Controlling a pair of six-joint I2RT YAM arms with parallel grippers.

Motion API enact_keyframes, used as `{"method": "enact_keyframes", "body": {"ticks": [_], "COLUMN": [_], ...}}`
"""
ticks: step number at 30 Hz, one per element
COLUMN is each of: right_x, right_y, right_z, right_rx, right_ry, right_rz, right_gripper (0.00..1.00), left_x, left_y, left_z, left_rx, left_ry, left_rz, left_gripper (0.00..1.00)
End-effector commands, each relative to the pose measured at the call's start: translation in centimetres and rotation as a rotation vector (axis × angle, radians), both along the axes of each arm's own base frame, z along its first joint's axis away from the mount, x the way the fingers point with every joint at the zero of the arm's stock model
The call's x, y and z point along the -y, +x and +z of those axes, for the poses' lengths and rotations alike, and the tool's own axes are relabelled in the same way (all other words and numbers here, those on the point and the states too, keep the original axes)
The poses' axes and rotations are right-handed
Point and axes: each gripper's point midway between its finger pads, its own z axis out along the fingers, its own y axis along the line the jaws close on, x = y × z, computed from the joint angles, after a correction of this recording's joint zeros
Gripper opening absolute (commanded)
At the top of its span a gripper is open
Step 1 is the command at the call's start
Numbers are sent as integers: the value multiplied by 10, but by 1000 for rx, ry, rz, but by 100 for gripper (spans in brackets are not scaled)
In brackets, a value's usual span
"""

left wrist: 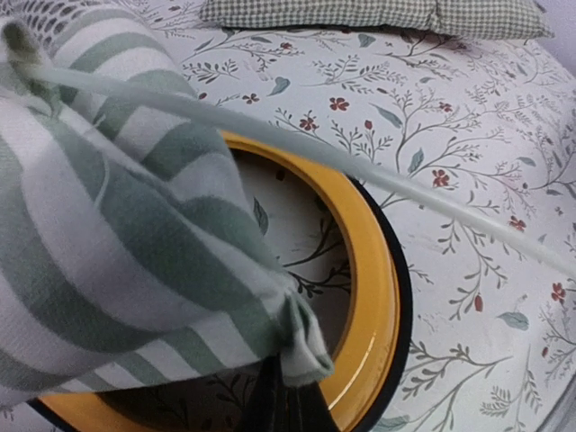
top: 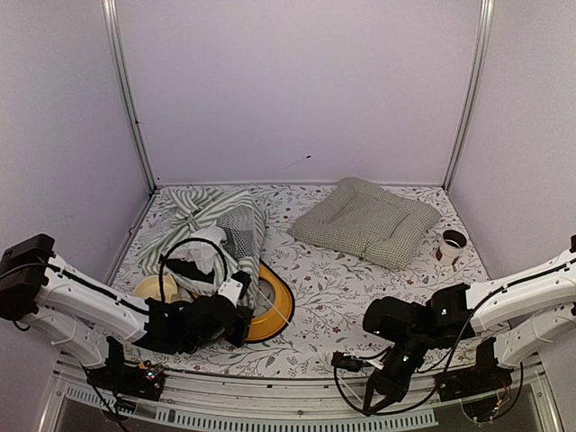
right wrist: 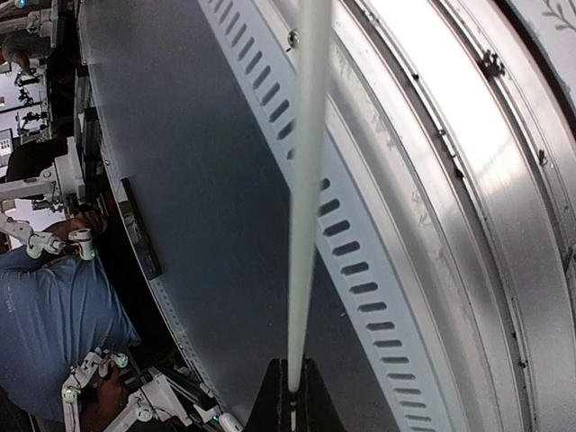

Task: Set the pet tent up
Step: Adjust the tent at the center of the board.

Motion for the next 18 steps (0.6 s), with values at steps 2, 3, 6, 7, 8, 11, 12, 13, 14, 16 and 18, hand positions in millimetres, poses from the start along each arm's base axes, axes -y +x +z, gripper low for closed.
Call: {"method": "enact_keyframes", "body": {"ticks": [2,3,6,7,8,11,12,13,14,16,18], "right_x": [-4,-2,8,13,20,19,13,8,6,14,26], "right_y": [-7,-9,-15,-16,-16,-4,7,23,39,81,123], "right_z": [7,5,-7,-11,-15,-11,-5,-1,2,-3,-11], "right_rx": [-16,-14,-12,-13,-11,58,104,165,215,307,341], "right_ry": [31,23,-16,-28,-37,-41,-32,-35,-43,-119,-193], "right_rz": [-51,-48,-41,-44,-53,-91,-117,-153,-190,-306,-412], "right_gripper": [0,0,0,0,0,0,0,0,0,0,0], "left_x": [28,31,35,36,38,46,47,47,47,49,49], "left_y": [-1,-2,-1,-1,-1,0,1,3,8,23,39], "left_z": [5,5,9,9,10,16,19,25,31,52,68], "left_rx": [-25,-28,-38,-44,-54,-81,-83,-81,-79,-67,-45], "left_ry": [-36,-39,-59,-67,-75,-106,-103,-109,-117,-136,-125], "left_rz": [-90,-101,-116,-121,-127,-160,-156,-144,-127,-89,-48], "left_gripper": [0,0,0,0,0,0,0,0,0,0,0]}}
